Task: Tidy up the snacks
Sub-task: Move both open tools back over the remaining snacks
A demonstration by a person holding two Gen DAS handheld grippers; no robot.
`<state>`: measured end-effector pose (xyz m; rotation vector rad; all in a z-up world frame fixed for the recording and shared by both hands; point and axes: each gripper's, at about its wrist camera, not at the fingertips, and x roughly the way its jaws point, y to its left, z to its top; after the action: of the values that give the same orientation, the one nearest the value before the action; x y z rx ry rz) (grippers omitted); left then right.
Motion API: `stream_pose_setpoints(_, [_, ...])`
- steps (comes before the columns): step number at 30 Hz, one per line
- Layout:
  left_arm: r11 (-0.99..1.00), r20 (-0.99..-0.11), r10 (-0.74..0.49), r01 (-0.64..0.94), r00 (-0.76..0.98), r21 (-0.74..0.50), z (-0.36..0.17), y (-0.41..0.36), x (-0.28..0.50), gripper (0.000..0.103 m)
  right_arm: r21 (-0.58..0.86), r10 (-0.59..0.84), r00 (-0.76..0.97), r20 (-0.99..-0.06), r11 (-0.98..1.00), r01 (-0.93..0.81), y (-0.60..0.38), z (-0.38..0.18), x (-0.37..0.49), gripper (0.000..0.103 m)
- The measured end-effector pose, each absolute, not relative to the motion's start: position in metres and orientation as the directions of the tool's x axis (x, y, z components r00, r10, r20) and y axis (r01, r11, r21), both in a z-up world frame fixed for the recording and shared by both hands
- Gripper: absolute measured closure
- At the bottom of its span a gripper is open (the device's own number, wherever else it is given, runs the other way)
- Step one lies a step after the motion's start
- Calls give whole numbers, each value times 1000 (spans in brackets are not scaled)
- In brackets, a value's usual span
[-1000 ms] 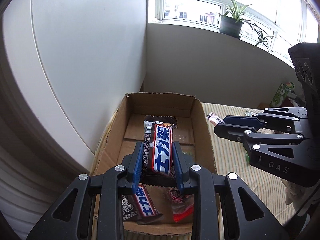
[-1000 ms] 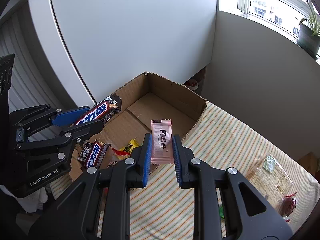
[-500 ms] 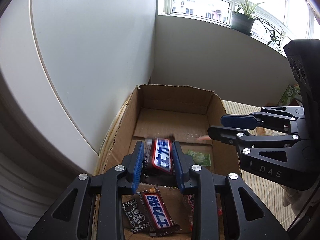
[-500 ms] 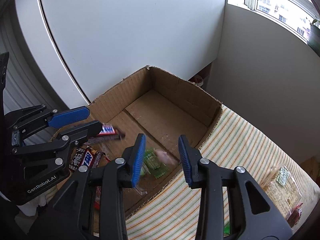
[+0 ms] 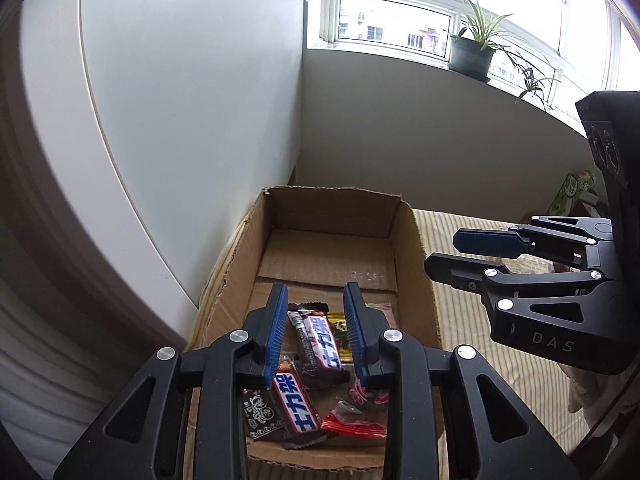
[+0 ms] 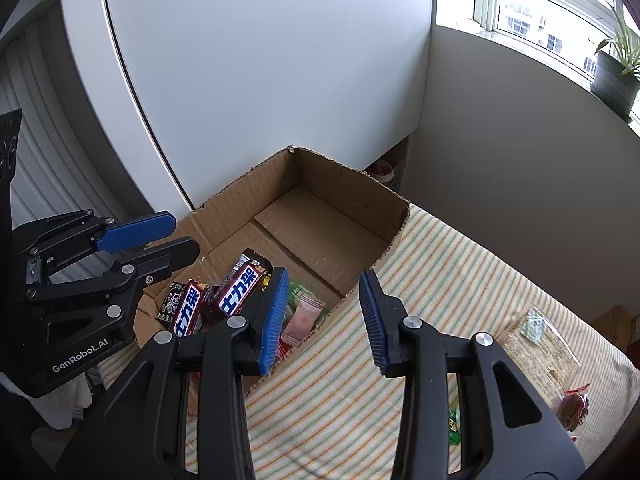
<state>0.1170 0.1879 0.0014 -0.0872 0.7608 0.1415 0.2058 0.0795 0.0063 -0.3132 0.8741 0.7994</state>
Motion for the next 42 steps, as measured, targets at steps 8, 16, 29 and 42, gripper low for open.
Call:
stream_pose_setpoints(8, [995, -672, 45, -97, 739, -39, 14, 151, 105, 76, 48, 480, 437, -761, 714, -699, 21, 27, 187, 65])
stream_pose_setpoints(16, [998, -676, -21, -27, 737, -60, 14, 107, 102, 76, 44, 423, 499, -756, 794, -606, -67, 37, 184, 64])
stream_pose_setpoints(29, [993, -724, -118, 96, 680, -72, -10, 25, 116, 70, 30, 292, 552, -781, 901, -433, -196, 18, 205, 45])
stream_pose_setpoints(42, [975, -769, -182, 214, 613, -60, -40, -46, 152, 63, 62, 276, 486, -829, 909, -411, -232, -30, 244, 35])
